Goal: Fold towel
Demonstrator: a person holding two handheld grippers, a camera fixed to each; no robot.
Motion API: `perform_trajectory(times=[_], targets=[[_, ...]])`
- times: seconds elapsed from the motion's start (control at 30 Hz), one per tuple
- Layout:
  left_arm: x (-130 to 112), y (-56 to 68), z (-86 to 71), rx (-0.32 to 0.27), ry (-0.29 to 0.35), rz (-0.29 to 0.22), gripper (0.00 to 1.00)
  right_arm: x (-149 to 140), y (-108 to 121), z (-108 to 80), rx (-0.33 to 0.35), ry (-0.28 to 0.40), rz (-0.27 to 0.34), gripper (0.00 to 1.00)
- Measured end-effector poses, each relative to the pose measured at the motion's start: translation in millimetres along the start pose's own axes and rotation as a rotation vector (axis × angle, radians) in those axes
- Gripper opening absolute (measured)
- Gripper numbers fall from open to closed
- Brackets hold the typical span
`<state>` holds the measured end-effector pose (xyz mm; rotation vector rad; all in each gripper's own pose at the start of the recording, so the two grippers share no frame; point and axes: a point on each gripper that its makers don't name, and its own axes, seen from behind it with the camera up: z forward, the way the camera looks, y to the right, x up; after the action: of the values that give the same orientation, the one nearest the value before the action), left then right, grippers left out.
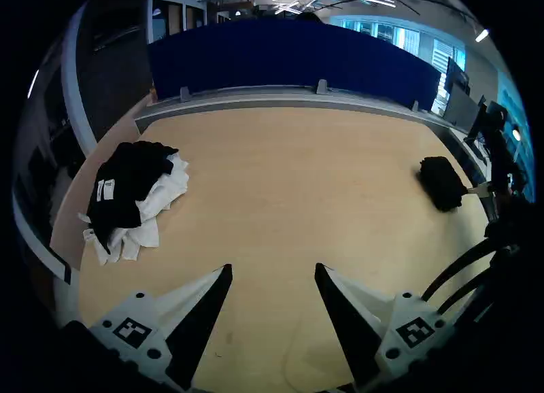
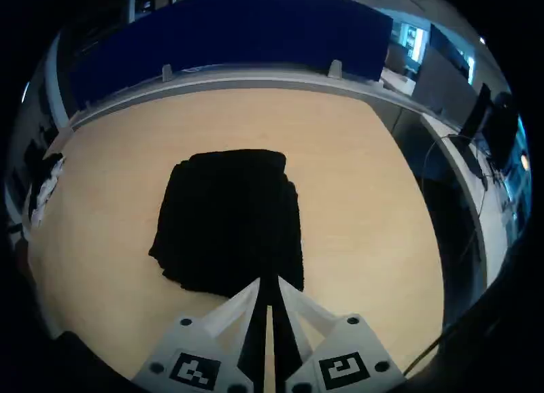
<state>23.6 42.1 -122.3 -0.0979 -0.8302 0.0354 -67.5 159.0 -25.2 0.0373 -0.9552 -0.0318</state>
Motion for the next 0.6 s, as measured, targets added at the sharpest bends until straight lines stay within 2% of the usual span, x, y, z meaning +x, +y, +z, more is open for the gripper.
perform_trajectory(times=[0.37, 0.6], targets=[[-2, 1.8, -1.1, 0.006, -0.002, 0.006, 0.9, -14, -1, 14.9, -0.01, -0.037, 0.025, 0.04], [-1, 1.1, -1.2, 0.006, -0.002, 0.006, 0.9, -10, -1, 11.4, -0.018, -0.018, 0.025, 0.04]])
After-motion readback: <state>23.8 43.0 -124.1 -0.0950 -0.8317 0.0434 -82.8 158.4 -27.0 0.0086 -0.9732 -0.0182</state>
